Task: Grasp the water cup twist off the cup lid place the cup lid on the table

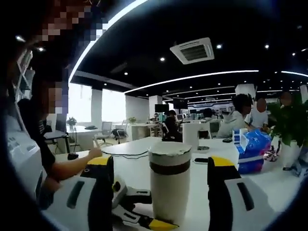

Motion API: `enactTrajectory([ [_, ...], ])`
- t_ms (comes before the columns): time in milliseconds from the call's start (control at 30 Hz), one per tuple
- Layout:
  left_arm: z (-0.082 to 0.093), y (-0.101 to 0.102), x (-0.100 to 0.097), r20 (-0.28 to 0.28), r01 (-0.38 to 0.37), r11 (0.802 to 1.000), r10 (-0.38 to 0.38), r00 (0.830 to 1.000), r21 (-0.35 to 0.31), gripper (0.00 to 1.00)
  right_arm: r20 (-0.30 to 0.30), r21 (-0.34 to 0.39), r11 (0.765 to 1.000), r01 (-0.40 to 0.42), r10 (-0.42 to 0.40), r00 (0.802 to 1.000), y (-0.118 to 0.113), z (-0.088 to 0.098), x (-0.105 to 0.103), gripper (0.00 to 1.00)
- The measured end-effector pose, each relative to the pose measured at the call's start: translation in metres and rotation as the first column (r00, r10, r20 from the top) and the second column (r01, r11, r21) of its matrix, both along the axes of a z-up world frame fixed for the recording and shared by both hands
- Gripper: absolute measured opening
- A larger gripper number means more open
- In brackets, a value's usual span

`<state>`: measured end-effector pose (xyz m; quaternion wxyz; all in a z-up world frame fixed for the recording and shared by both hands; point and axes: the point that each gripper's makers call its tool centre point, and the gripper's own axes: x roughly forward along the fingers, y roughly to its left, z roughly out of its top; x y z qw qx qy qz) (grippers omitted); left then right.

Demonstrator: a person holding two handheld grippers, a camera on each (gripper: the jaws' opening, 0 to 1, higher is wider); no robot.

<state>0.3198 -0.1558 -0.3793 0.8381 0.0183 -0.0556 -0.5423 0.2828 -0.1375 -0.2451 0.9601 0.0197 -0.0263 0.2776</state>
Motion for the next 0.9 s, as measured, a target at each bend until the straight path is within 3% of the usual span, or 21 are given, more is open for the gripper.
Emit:
enactTrajectory([
  [600, 0.001, 0.000, 0.000, 0.001, 0.001, 1.000, -0.001, 1.000, 0.000, 0.50, 0.013, 0.010, 1.000, 0.014, -0.014, 1.000, -0.001, 0.009, 0.024, 0.81],
  [900, 0.001, 0.000, 0.001, 0.001, 0.002, 1.000, -0.002, 1.000, 0.000, 0.50, 0.015, -0.023, 0.999, 0.032, -0.031, 0.999, -0.003, 0.007, 0.030, 0.72],
])
